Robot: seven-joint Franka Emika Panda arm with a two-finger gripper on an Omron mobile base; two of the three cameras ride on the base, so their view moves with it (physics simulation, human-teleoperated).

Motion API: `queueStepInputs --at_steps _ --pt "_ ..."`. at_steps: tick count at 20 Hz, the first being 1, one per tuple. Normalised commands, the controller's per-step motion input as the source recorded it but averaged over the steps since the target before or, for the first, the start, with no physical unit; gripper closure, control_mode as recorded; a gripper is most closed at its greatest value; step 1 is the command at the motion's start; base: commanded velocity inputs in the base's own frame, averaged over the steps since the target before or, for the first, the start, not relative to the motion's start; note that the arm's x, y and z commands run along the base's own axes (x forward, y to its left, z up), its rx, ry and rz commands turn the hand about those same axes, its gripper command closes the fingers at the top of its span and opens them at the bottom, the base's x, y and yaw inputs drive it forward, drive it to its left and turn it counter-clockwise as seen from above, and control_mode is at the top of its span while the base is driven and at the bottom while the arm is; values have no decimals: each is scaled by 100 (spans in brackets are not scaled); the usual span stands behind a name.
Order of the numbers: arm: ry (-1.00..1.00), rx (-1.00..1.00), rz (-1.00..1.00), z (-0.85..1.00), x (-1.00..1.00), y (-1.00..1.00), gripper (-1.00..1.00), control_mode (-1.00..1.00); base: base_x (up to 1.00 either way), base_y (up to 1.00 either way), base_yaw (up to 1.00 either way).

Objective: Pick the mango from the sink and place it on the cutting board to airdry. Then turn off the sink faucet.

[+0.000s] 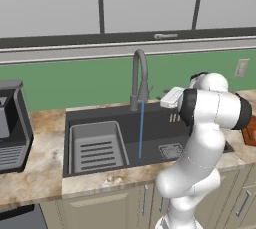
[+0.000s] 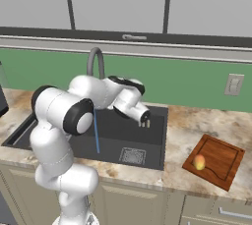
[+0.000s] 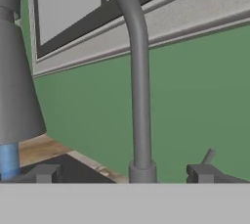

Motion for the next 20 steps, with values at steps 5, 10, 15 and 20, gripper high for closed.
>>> queueStepInputs --at_steps 5,10,15,20 --pt "0 0 4 -2 28 2 -100 -100 0 0 0" --pt "0 0 5 -7 30 7 -100 -100 0 0 0" --pt "0 0 5 -13 31 5 -100 -100 0 0 0" --pt "0 0 4 -15 34 1 -100 -100 0 0 0"
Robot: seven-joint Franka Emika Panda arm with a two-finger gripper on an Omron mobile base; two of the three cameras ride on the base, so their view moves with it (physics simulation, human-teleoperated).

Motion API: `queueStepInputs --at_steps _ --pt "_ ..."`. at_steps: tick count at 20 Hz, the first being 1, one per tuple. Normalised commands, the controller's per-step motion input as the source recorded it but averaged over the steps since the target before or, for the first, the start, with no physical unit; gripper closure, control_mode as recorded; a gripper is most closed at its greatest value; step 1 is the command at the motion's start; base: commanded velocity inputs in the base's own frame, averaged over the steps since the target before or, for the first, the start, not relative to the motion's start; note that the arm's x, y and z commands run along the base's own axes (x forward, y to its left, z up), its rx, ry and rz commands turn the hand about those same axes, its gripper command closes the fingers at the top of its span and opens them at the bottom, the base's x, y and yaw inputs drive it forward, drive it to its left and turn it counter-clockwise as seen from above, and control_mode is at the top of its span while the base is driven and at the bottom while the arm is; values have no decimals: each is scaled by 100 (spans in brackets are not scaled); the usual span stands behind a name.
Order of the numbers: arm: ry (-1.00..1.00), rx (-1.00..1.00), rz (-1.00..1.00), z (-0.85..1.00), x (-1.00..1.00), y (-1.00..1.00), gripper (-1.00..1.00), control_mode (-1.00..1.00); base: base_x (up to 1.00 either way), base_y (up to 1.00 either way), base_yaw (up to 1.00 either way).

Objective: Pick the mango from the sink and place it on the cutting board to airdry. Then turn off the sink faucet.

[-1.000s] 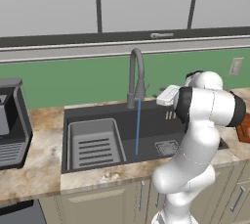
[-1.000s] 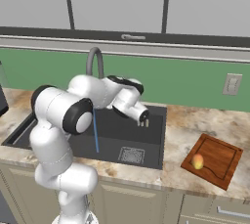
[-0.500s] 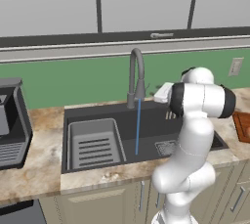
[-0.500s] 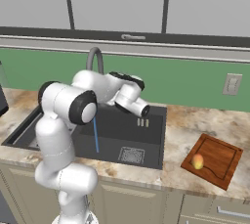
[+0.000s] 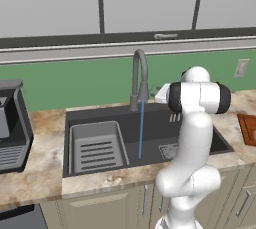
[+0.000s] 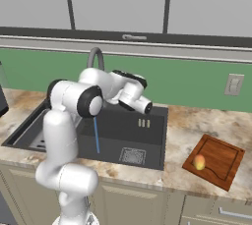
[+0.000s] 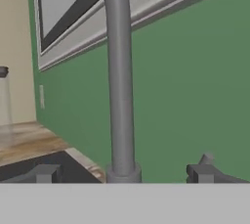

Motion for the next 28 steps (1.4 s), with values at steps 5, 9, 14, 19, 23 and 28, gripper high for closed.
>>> queueStepInputs --at_steps 5,9,14,19,23,28 --pt "0 0 3 -13 33 0 -100 -100 0 0 0" --pt "0 0 3 -13 35 0 -100 -100 0 0 0" --pt "0 0 3 -14 38 0 -100 -100 0 0 0" --pt "0 0 3 -12 36 0 -100 -100 0 0 0" --pt "0 0 2 -12 34 0 -100 -100 0 0 0" --pt "0 0 3 -9 33 1 -100 -100 0 0 0"
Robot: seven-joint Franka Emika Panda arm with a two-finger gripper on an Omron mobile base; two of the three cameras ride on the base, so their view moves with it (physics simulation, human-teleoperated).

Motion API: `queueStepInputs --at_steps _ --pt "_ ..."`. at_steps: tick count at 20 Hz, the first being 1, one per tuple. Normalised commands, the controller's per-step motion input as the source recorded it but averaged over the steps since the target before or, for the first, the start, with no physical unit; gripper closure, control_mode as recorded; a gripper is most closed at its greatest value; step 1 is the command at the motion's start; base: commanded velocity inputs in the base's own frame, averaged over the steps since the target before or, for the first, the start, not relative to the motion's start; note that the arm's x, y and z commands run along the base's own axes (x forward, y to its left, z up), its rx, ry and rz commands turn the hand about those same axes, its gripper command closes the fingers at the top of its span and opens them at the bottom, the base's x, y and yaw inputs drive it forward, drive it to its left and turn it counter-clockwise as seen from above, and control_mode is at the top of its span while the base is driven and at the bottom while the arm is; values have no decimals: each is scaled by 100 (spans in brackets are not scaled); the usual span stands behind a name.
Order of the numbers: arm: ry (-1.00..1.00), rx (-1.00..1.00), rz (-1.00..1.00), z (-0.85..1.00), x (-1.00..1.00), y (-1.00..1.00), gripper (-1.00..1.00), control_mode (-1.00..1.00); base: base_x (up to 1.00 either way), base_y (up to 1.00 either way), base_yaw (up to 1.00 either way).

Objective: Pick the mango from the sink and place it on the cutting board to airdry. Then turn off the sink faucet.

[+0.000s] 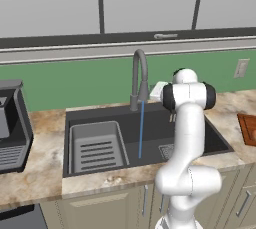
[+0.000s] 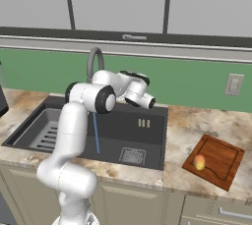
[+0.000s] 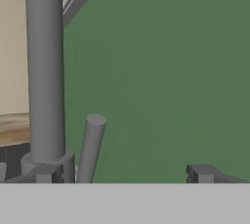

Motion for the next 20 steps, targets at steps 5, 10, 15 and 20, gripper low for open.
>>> queueStepInputs --at_steps 5,10,15,20 --pt "0 0 5 -5 27 21 -100 -100 0 0 0" --pt "0 0 12 -1 19 41 -100 -100 0 0 0" --pt "0 0 31 0 7 49 -100 -100 0 0 0" --pt "1 0 49 0 0 66 -100 -100 0 0 0"
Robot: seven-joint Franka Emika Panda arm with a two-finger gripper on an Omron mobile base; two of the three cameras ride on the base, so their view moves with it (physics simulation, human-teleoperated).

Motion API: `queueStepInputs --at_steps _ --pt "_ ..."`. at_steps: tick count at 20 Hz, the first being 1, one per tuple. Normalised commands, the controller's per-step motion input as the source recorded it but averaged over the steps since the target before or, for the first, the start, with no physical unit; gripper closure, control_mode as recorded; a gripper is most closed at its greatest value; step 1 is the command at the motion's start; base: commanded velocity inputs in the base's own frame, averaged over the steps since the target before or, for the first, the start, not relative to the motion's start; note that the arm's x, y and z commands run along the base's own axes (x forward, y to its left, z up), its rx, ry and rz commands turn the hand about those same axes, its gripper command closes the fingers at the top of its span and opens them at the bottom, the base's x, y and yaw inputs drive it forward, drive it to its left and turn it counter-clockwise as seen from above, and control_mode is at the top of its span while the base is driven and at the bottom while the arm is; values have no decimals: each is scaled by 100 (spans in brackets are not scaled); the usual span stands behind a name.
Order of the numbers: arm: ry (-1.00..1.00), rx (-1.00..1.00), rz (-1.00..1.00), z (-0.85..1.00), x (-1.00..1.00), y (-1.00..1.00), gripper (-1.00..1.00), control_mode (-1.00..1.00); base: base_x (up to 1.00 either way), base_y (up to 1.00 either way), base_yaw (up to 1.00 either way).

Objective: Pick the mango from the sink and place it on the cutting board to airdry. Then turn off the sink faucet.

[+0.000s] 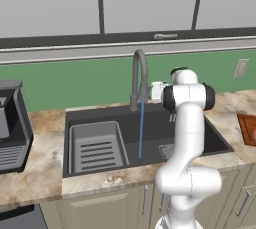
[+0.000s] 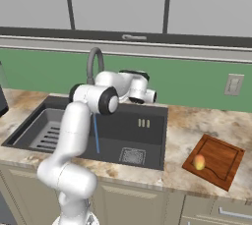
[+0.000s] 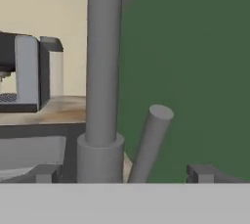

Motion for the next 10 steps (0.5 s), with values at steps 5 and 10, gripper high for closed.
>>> queueStepInputs --at_steps 5,10 --pt "0 -1 42 1 -4 98 -100 -100 0 0 0" --pt "-2 -4 34 10 -8 100 -100 -100 0 0 0"
